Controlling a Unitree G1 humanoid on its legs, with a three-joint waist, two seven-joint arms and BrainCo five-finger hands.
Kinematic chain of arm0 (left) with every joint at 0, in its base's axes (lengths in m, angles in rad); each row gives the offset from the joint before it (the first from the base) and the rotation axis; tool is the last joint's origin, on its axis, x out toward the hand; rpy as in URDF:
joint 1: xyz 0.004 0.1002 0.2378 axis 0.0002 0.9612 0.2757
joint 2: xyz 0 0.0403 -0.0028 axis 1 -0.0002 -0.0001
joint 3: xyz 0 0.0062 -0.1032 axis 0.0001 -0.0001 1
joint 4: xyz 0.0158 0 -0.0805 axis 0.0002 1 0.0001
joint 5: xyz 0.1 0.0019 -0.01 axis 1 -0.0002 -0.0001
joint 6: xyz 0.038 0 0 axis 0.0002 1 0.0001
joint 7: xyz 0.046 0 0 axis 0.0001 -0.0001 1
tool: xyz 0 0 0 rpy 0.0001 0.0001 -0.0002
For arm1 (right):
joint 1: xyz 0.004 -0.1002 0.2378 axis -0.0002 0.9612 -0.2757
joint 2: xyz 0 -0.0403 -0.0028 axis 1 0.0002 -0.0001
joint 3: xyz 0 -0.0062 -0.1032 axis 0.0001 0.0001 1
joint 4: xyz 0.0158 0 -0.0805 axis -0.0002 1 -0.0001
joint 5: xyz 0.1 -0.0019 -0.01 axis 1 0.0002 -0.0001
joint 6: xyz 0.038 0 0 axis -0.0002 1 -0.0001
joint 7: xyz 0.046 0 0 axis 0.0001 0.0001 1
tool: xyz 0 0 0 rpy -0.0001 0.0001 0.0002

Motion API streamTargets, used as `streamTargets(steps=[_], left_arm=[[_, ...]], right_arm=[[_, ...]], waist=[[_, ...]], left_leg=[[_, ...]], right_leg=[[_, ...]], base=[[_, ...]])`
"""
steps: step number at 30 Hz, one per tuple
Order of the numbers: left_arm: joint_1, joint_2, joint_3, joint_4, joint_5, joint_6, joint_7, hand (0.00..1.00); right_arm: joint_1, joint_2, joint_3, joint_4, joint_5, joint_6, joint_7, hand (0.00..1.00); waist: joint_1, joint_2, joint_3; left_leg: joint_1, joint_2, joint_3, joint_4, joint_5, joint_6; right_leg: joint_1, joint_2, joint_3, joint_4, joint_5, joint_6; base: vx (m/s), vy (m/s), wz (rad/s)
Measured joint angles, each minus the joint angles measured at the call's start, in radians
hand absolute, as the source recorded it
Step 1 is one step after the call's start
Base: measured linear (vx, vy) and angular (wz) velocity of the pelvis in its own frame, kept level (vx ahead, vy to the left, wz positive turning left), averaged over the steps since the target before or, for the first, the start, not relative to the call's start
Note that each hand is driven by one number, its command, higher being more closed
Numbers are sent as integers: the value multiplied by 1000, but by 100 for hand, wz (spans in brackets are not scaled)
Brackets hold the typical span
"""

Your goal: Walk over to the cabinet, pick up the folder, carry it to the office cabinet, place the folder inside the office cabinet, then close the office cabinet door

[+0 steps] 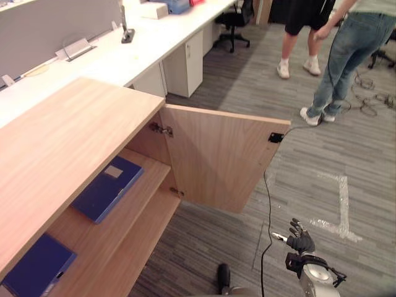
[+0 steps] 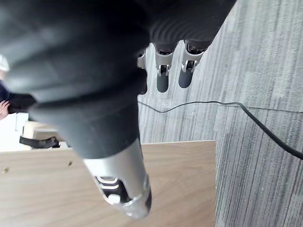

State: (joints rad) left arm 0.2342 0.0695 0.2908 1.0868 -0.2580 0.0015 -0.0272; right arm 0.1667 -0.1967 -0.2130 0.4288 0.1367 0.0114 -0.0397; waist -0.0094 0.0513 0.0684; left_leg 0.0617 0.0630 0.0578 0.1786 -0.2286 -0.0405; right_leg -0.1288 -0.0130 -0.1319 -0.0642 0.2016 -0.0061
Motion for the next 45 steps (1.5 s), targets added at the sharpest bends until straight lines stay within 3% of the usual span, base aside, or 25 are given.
streamTargets(steps=[4,5,6,7,9,10,12,15,24,31,36,45], left_arm=[[-6,0,8,-23,10,-1,0,0],[-6,-2,9,-27,10,-2,0,0],[-7,0,8,-40,10,-11,0,0],[-3,6,7,-41,10,-11,1,0],[31,7,9,-42,10,-8,2,0],[59,13,16,-36,15,-5,2,0],[66,-9,23,-35,19,3,5,0],[65,-23,38,-36,19,3,8,0],[65,-21,27,-61,13,-3,12,0],[66,-2,-3,-86,-34,-16,12,0],[73,-2,-3,-87,-48,-18,12,0],[63,-2,-18,-130,-59,-29,12,0]], right_arm=[[-61,17,1,-4,-2,1,-6,0],[-64,16,-2,-8,-2,1,-8,0],[-64,16,-27,-10,-3,6,-12,0],[-65,16,-44,-10,-2,8,-21,0],[-93,16,-39,-10,-3,9,-22,0],[-133,20,-39,-6,0,7,-25,0],[-175,-1,-44,22,0,7,-41,0],[-215,-35,-46,28,6,9,-60,0],[-456,-154,-53,143,79,-9,-118,0],[-619,-178,70,271,88,-10,-114,0],[-707,-186,171,284,102,-10,-79,0],[-907,-197,215,373,161,-18,-68,0]], waist=[[15,9,30],[13,20,34],[7,14,33],[12,5,26],[33,-8,12],[48,-22,-8],[53,4,-11],[54,-1,-11],[57,-16,-10],[80,-31,-6],[92,-33,-4],[118,-33,49]], left_leg=[[11,9,5,60,20,18],[18,13,1,48,23,22],[44,0,-12,-1,20,25],[57,-12,-17,-24,23,20],[55,-14,-11,-25,23,16],[35,-19,-4,-34,28,0],[6,10,-6,-39,56,-20],[28,38,-15,-73,93,-45],[5,13,-68,-124,147,-38],[-45,-5,-122,-143,182,-33],[-74,-9,-155,-143,194,-40],[-119,-13,-276,-146,233,-46]], right_leg=[[-94,-11,9,237,-43,-1],[-114,-35,-26,323,-112,-32],[-154,-134,-112,568,-254,-35],[-142,-212,-140,665,-318,4],[-89,-240,-138,595,-329,65],[-46,-232,-132,438,-337,123],[-39,-189,-140,372,-293,105],[-9,-155,-165,345,-286,93],[22,-164,-212,243,-209,86],[36,-170,-259,144,-129,78],[46,-168,-291,103,-105,78],[83,-167,-417,69,-94,74]], base=[[-11,60,-33],[-54,56,42],[6,43,81],[32,21,71],[37,-85,-2],[60,-157,-32],[66,-123,-17],[49,-143,6],[-59,10,19],[-100,9,20],[-59,-11,19],[14,-21,39]])
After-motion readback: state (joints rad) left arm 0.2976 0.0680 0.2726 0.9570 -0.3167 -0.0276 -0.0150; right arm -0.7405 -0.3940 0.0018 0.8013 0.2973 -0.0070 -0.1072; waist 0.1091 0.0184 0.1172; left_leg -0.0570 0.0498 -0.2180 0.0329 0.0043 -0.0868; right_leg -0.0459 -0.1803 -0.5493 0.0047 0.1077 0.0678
